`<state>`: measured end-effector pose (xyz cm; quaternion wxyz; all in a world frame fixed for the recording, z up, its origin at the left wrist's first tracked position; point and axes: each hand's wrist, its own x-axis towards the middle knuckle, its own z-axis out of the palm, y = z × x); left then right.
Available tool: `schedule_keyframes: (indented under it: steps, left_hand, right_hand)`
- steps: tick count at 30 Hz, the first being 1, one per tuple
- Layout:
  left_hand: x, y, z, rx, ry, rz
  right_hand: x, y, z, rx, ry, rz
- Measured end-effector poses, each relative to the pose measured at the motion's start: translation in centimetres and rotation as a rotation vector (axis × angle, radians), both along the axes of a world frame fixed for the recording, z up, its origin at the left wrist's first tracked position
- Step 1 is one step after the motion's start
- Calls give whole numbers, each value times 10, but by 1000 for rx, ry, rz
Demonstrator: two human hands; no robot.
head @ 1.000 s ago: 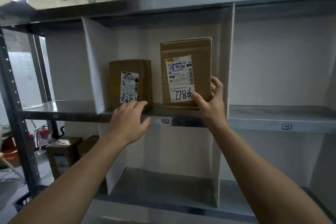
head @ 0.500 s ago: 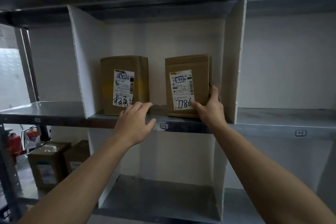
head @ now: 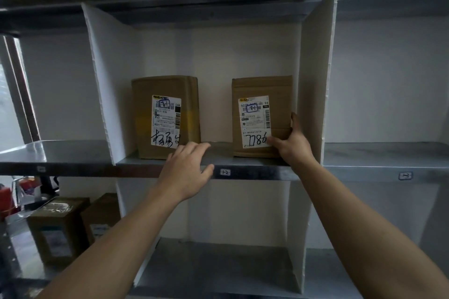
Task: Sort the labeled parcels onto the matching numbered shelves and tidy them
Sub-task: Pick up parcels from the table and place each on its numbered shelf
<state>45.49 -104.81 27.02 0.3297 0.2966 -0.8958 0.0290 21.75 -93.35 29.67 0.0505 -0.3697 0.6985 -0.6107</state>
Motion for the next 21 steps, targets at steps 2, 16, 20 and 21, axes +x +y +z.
schedule_keyframes:
  steps: [2, 16, 20, 21]
  left_hand:
    - [4, 1, -1, -2, -7, -1]
    - [23, 27, -36, -90, -177, -79]
    - [13, 51, -69, -91, -281, -161]
    - [9, 59, -79, -88, -314, -184]
  right_hand:
    - [2, 2, 1, -1, -10, -18]
    - [66, 61, -74, 81, 475, -243]
    - [77, 99, -116, 347, 678, -257]
    - [78, 112, -126, 425, 696, -257]
